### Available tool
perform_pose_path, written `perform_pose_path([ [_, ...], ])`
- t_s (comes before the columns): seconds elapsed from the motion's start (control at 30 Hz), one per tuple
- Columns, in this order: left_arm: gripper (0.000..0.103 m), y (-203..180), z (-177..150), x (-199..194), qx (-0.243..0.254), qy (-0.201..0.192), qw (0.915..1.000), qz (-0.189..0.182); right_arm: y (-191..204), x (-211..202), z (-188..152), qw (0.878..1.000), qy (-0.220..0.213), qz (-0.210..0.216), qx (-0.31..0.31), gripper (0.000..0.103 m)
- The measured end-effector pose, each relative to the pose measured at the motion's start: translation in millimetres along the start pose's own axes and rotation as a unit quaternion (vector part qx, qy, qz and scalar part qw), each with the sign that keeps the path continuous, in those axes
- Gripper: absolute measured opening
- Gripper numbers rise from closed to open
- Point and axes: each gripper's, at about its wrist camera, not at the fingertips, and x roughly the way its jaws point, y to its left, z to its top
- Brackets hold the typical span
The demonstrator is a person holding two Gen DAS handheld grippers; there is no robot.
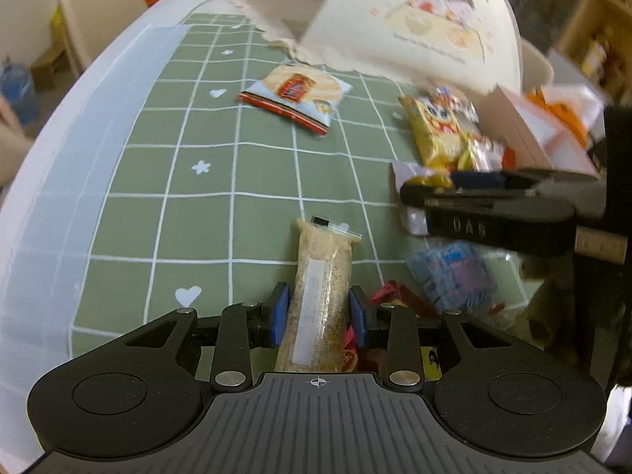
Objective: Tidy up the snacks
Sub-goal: 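Carry both packets into the pink box and open both grippers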
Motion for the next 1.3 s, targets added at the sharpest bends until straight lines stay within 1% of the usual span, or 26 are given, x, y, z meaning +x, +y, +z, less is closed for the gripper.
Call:
perform_pose_path([
  [0.03, 0.036, 1, -1, 0, -0.001, -0.002, 1.0, -0.003, 4, -2, 1, 1.0, 0.005, 0.007, -0.015, 0.052],
  [0.1, 0.036, 0, -1, -1, 0.006, -0.004, 1.0, -0.003, 7, -11, 2, 0.999, 0.003, 0.026, -0.024, 0.05],
  [0.2, 0.036, -3, -4, 0, 0.018, -0.006, 0.9998, 0.0, 6, -42, 3, 0.999, -0.023, 0.03, -0.016, 0.05],
  [0.27, 0.036, -5, -4, 0, 0.031, -0.006, 0.9995, 0.001, -1, -70, 3, 0.998, -0.045, 0.032, 0.0, 0.05],
  [0.37, 0.033, -6, -4, -1, 0.04, -0.004, 0.9992, 0.007, -15, -111, -2, 0.997, -0.069, 0.019, 0.024, 0.05],
  [0.4, 0.033, -9, -5, -4, 0.05, -0.008, 0.9987, 0.008, -20, -124, -5, 0.997, -0.074, 0.012, 0.031, 0.05],
  [0.43, 0.033, -14, -6, -9, 0.068, -0.016, 0.9975, 0.006, -25, -138, -11, 0.996, -0.078, 0.001, 0.037, 0.05],
  [0.47, 0.033, -24, -7, -17, 0.1, -0.027, 0.9946, -0.001, -29, -150, -18, 0.996, -0.081, -0.009, 0.041, 0.05],
  [0.53, 0.033, -42, -5, -30, 0.145, -0.033, 0.9884, -0.032, -40, -173, -33, 0.995, -0.081, -0.04, 0.053, 0.05],
  [0.63, 0.033, -76, 3, -52, 0.194, -0.03, 0.9734, -0.118, -60, -201, -55, 0.99, -0.072, -0.088, 0.078, 0.05],
  [0.7, 0.033, -104, 15, -65, 0.219, -0.034, 0.957, -0.187, -75, -221, -70, 0.985, -0.067, -0.127, 0.099, 0.05],
  [0.73, 0.033, -116, 22, -68, 0.229, -0.039, 0.9497, -0.21, -82, -229, -77, 0.982, -0.066, -0.144, 0.108, 0.05],
  [0.77, 0.033, -131, 35, -71, 0.239, -0.047, 0.942, -0.231, -90, -237, -83, 0.978, -0.067, -0.162, 0.118, 0.05],
  [0.8, 0.033, -144, 45, -70, 0.244, -0.056, 0.9376, -0.241, -100, -244, -89, 0.974, -0.067, -0.175, 0.128, 0.05],
  [0.83, 0.033, -159, 62, -66, 0.244, -0.068, 0.9339, -0.252, -108, -250, -92, 0.97, -0.068, -0.186, 0.139, 0.05],
  [0.87, 0.033, -172, 77, -61, 0.24, -0.081, 0.9324, -0.258, -115, -254, -95, 0.967, -0.068, -0.195, 0.148, 0.05],
  [0.9, 0.033, -185, 92, -52, 0.237, -0.094, 0.932, -0.258, -122, -256, -97, 0.964, -0.067, -0.204, 0.157, 0.05],
  [0.93, 0.033, -200, 109, -38, 0.229, -0.101, 0.9345, -0.253, -126, -257, -98, 0.962, -0.066, -0.208, 0.164, 0.05],
  [1.0, 0.033, -228, 139, 2, 0.206, -0.082, 0.9464, -0.235, -135, -256, -100, 0.961, -0.065, -0.203, 0.178, 0.05],
  [1.03, 0.033, -240, 152, 28, 0.19, -0.068, 0.9541, -0.221, -139, -252, -100, 0.961, -0.063, -0.199, 0.181, 0.05],
  [1.07, 0.033, -252, 161, 56, 0.18, -0.054, 0.9618, -0.199, -142, -248, -100, 0.962, -0.06, -0.196, 0.182, 0.05],
  [1.13, 0.033, -262, 168, 96, 0.177, -0.038, 0.971, -0.157, -148, -243, -102, 0.963, -0.058, -0.19, 0.182, 0.05],
  [1.17, 0.033, -266, 169, 114, 0.174, -0.037, 0.9749, -0.134, -152, -241, -103, 0.964, -0.057, -0.185, 0.182, 0.05],
  [1.2, 0.033, -268, 169, 127, 0.169, -0.035, 0.9776, -0.121, -155, -238, -104, 0.965, -0.055, -0.181, 0.181, 0.05],
  [1.23, 0.033, -269, 170, 142, 0.162, -0.025, 0.9794, -0.118, -160, -234, -105, 0.966, -0.052, -0.178, 0.18, 0.05],
  [1.3, 0.034, -273, 174, 170, 0.146, 0.021, 0.9816, -0.122, -169, -227, -106, 0.968, -0.044, -0.172, 0.177, 0.05],
])
